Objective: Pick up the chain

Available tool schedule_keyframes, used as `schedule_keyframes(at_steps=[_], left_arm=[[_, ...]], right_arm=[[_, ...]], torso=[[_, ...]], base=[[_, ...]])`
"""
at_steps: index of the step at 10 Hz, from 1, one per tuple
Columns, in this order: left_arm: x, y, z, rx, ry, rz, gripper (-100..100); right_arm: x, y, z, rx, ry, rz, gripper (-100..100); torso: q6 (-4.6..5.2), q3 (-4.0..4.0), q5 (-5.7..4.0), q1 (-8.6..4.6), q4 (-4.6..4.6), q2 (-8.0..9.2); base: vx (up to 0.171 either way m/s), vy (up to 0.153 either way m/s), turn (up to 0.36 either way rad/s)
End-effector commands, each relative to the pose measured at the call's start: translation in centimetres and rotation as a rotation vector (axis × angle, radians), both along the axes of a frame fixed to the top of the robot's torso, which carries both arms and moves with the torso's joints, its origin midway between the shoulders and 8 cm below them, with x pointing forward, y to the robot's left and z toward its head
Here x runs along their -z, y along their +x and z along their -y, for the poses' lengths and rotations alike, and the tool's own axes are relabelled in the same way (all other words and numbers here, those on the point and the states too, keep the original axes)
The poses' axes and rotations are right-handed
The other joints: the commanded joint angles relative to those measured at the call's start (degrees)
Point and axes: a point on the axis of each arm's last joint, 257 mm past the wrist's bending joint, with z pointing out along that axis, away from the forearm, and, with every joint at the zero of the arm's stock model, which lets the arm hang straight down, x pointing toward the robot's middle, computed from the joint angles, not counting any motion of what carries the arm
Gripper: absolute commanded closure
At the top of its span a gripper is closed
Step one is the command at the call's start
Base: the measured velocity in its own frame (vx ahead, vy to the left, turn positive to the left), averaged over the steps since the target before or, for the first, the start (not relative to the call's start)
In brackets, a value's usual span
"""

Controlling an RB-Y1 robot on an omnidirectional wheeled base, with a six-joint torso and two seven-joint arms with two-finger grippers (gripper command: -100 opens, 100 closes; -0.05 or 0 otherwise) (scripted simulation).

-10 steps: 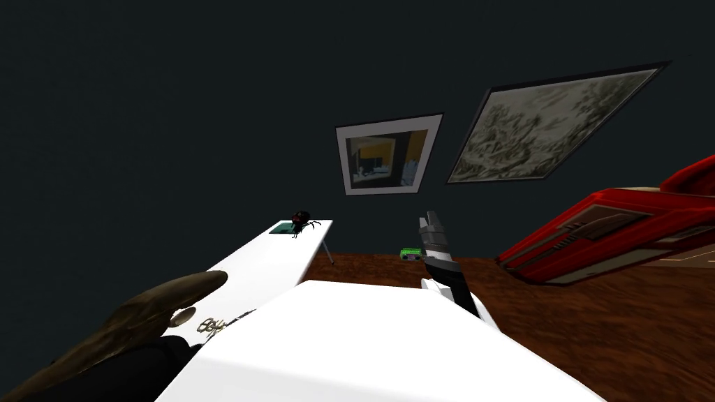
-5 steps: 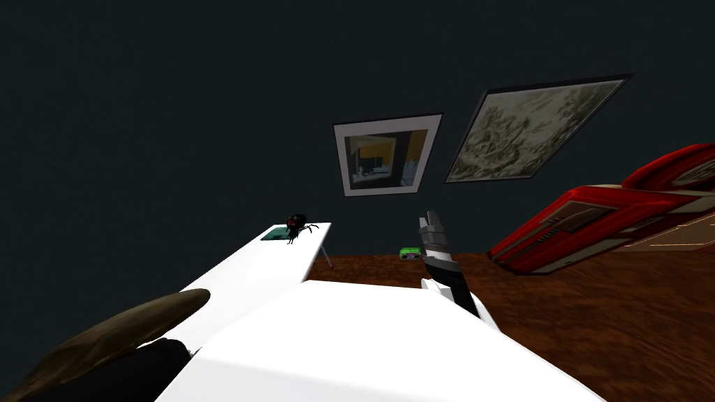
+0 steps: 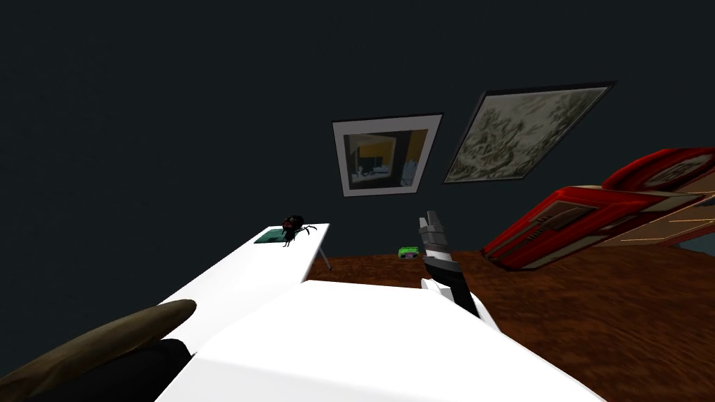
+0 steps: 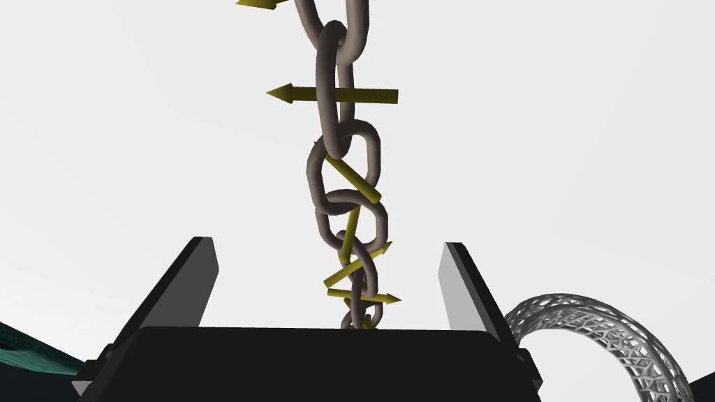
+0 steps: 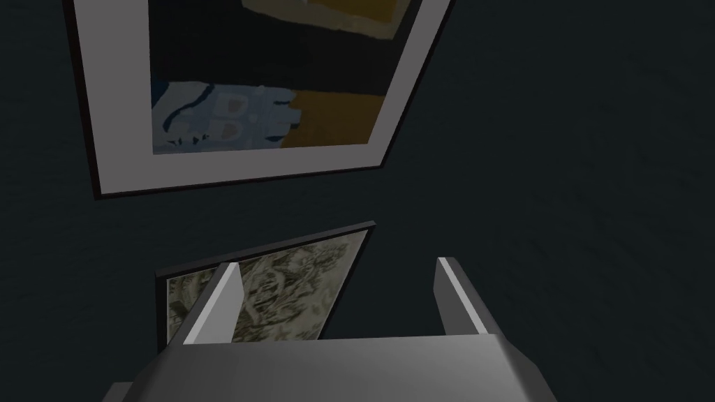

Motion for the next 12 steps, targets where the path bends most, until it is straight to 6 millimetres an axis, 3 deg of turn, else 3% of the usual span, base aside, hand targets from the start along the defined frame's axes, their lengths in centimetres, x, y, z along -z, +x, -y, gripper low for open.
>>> schedule_keyframes(at_steps=[1, 8, 12], left_arm=[[0.5, -0.5, -0.4, -0.017, -0.004, 0.023, -100], [0.8, -3.9, -4.1, -0.059, 0.030, 0.035, -100], [1.7, -5.9, -4.5, -0.082, 0.010, 0.048, -100]], right_arm=[[0.0, 0.0, 0.0, 0.000, 0.000, 0.000, 0], [0.0, 0.0, 0.0, 0.000, 0.000, 0.000, 0], [0.0, 0.0, 0.0, 0.000, 0.000, 0.000, 0]], torso=[[0.00, 0.00, 0.00, 0.00, 0.00, 0.00], [0.02, 0.00, 0.00, -0.03, 0.00, 0.00], [-0.01, 0.01, -0.01, 0.00, 0.00, 0.02]], base=[[0.025, -0.062, -0.133], [0.014, -0.035, -0.053], [0.016, -0.037, -0.070]])
